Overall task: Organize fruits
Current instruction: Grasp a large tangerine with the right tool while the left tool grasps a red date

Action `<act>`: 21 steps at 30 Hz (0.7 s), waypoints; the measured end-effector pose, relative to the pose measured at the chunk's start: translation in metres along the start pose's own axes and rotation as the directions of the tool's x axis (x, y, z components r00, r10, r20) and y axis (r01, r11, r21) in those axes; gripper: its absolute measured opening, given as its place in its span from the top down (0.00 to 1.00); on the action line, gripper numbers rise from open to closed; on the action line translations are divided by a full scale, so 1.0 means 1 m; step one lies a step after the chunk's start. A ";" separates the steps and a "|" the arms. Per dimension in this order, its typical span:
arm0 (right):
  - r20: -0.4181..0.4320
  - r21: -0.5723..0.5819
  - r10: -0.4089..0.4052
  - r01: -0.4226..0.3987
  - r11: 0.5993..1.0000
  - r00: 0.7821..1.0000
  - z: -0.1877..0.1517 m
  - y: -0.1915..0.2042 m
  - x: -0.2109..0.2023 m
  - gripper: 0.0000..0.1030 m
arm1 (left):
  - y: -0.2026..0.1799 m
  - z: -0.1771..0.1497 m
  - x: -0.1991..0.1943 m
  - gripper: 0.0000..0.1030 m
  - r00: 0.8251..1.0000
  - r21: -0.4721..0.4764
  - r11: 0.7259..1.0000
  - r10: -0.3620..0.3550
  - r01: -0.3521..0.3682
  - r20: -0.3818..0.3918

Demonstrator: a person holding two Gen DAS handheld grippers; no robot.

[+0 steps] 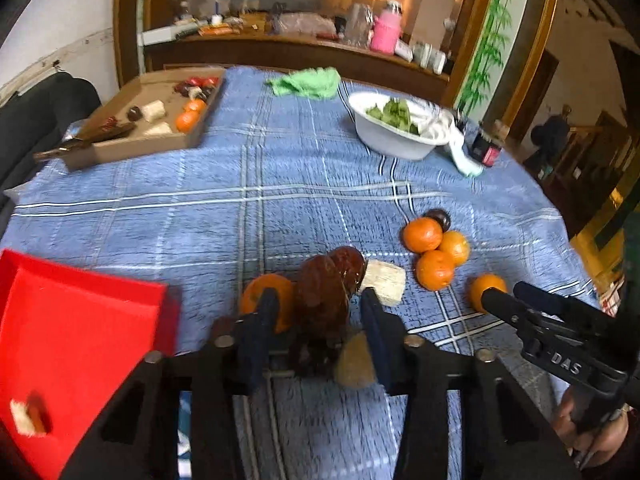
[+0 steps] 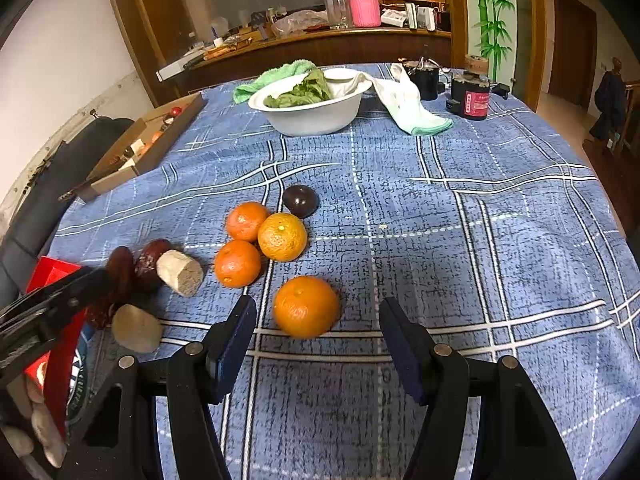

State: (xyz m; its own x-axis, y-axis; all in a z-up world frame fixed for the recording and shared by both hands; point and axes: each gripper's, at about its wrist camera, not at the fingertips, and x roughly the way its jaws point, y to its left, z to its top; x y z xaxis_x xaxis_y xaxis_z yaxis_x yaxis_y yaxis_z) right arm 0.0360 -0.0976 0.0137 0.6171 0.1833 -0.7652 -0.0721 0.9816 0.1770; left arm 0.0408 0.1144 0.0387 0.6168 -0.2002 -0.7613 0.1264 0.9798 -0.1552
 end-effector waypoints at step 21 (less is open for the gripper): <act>-0.001 0.000 0.027 -0.027 1.000 1.000 -0.005 0.001 0.012 0.63 | -0.008 -0.008 -0.013 0.73 0.998 -0.002 0.999 -0.037 0.037 0.050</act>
State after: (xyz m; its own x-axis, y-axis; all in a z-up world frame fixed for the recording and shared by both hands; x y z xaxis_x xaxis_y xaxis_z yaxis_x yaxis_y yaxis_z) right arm 0.0392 -0.0939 0.0014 0.6142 0.2096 -0.7608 -0.0885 0.9763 0.1976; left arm 0.0252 0.1088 0.0448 0.6497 -0.2359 -0.7226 0.1475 0.9717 -0.1846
